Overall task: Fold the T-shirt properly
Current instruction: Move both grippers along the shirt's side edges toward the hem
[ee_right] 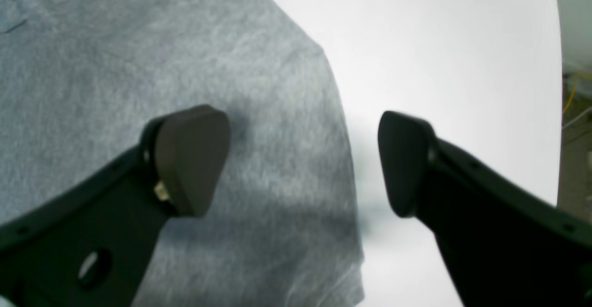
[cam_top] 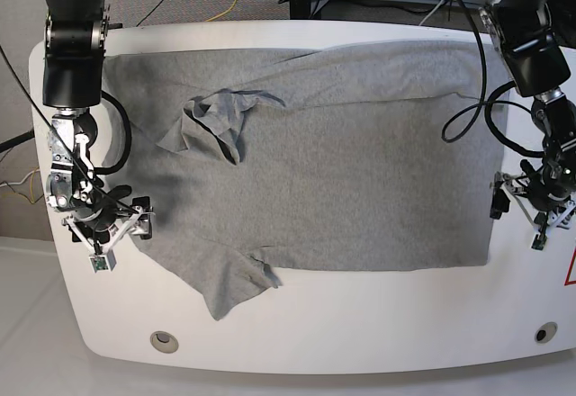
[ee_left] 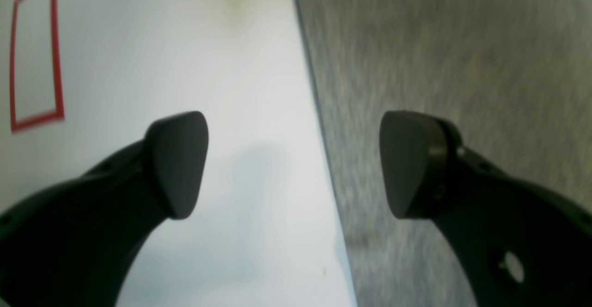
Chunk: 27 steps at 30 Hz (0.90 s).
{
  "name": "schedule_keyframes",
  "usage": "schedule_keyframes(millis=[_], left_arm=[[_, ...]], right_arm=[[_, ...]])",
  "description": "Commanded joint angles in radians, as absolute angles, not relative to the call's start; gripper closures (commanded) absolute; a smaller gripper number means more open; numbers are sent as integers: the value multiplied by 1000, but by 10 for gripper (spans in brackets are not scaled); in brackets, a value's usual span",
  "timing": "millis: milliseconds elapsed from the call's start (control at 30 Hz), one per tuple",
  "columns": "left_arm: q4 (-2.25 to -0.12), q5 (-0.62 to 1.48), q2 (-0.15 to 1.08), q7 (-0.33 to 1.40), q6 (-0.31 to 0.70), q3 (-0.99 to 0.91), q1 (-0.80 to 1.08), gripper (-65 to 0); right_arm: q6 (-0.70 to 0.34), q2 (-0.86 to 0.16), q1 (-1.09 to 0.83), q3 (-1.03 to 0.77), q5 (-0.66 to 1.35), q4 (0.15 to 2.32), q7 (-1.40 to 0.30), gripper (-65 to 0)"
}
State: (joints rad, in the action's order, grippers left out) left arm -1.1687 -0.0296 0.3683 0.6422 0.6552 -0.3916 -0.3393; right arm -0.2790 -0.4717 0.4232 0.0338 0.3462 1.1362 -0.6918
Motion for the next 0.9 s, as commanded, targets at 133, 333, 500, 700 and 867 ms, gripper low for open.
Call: schedule_keyframes(millis=[133, 333, 500, 700, 867], left_arm=[[-1041, -91, 401, 556, 656, -383, -473, -557], [-898, -111, 404, 467, 656, -375, -558, -557], [-774, -136, 410, 384, 656, -375, -621, -557], [-642, -137, 410, 298, 657, -375, -670, -557], [-544, -136, 410, 248, 654, -378, -697, -557]], right_arm=[[-277, -489, 443, 31, 355, 1141, -662, -511], [-277, -492, 438, 31, 355, 1141, -661, -511], [-277, -496, 414, 30, 355, 1144, -661, -511], [-277, -515, 386, 30, 355, 1147, -661, -511], [-277, -518, 377, 28, 355, 1147, -661, -511]])
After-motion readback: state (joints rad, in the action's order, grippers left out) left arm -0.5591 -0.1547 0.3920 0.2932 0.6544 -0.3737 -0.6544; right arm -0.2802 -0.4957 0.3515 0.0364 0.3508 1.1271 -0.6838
